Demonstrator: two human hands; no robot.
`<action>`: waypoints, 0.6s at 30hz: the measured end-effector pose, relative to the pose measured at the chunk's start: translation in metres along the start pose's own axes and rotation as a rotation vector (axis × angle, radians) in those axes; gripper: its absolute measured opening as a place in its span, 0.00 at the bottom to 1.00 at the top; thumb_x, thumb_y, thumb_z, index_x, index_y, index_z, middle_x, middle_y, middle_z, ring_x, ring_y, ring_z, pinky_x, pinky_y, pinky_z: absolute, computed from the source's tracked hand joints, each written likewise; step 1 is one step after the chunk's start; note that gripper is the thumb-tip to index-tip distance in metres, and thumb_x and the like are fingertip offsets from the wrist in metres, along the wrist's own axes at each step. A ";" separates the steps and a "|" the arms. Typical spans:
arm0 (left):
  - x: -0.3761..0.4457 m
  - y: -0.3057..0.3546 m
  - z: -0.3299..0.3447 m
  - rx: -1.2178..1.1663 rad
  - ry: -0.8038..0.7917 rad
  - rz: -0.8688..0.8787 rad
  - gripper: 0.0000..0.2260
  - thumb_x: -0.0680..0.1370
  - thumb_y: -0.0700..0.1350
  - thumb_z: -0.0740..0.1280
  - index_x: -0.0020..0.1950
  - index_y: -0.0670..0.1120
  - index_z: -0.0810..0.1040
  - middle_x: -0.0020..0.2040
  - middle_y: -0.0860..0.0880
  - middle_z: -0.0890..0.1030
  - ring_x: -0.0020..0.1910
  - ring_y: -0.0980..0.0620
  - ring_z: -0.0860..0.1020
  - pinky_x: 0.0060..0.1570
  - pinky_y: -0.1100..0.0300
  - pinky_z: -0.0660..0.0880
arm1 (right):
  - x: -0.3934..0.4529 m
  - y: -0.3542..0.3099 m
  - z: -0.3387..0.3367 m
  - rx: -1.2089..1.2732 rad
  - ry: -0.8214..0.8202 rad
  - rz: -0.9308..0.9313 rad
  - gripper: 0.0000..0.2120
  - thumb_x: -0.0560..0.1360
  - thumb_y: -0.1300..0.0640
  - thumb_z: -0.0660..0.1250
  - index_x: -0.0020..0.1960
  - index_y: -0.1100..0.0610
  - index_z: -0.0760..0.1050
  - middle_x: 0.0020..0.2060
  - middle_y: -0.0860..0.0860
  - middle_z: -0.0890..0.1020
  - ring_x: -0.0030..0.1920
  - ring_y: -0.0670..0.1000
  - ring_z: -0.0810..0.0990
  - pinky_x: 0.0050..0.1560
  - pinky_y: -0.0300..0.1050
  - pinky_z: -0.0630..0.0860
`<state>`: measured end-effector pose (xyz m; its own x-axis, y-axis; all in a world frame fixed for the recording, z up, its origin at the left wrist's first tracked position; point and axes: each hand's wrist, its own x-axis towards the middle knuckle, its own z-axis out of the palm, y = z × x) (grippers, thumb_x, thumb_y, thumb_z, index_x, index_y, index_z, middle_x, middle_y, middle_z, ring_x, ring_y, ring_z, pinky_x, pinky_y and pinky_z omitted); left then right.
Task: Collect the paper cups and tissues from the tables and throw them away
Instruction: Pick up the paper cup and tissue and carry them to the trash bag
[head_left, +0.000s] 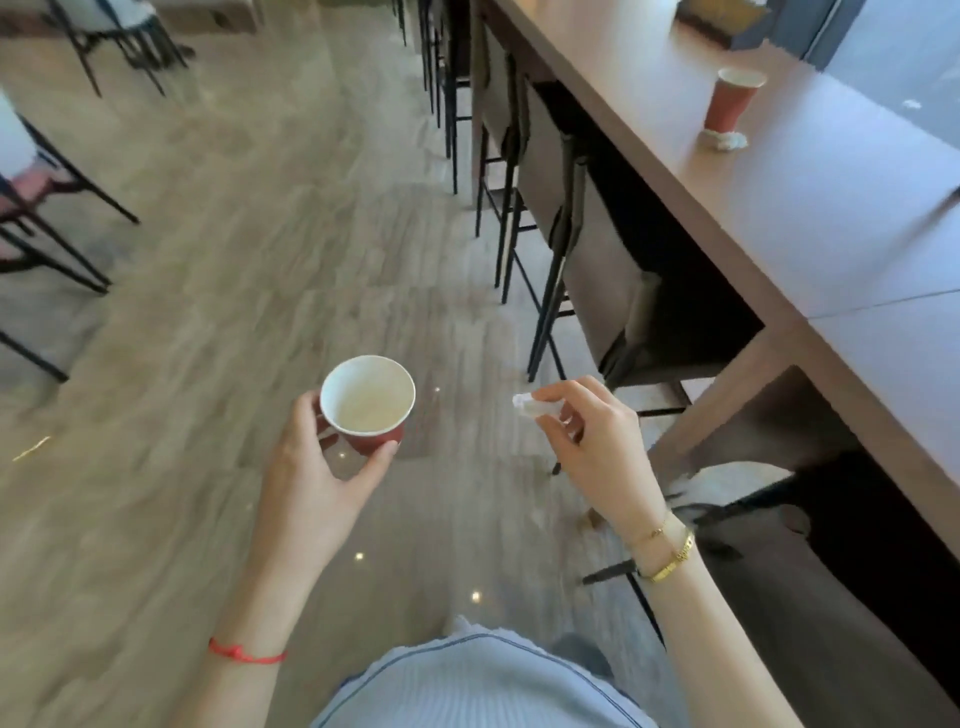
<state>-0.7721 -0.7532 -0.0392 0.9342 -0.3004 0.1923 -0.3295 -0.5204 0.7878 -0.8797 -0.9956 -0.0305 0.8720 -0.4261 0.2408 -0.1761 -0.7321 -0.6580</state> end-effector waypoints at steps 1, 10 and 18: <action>0.003 -0.013 -0.014 0.021 0.034 -0.024 0.28 0.67 0.50 0.78 0.61 0.55 0.67 0.57 0.54 0.78 0.53 0.56 0.79 0.46 0.66 0.70 | 0.011 -0.010 0.015 0.010 -0.028 -0.030 0.10 0.74 0.62 0.69 0.55 0.55 0.78 0.46 0.44 0.76 0.40 0.39 0.74 0.43 0.25 0.71; 0.014 -0.092 -0.110 0.087 0.337 -0.272 0.26 0.67 0.52 0.77 0.56 0.58 0.65 0.56 0.55 0.78 0.53 0.57 0.79 0.48 0.66 0.71 | 0.105 -0.098 0.138 0.072 -0.302 -0.281 0.09 0.74 0.62 0.70 0.53 0.54 0.80 0.44 0.46 0.78 0.39 0.42 0.75 0.43 0.28 0.71; 0.052 -0.165 -0.171 0.139 0.574 -0.471 0.26 0.66 0.50 0.78 0.58 0.53 0.69 0.56 0.55 0.80 0.52 0.59 0.79 0.44 0.76 0.69 | 0.198 -0.181 0.264 0.142 -0.516 -0.498 0.09 0.72 0.65 0.70 0.52 0.56 0.80 0.45 0.46 0.78 0.39 0.45 0.76 0.43 0.30 0.72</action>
<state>-0.6462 -0.5461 -0.0590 0.8926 0.4222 0.1579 0.1436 -0.5985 0.7882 -0.5543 -0.8072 -0.0523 0.9437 0.2693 0.1920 0.3277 -0.6827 -0.6531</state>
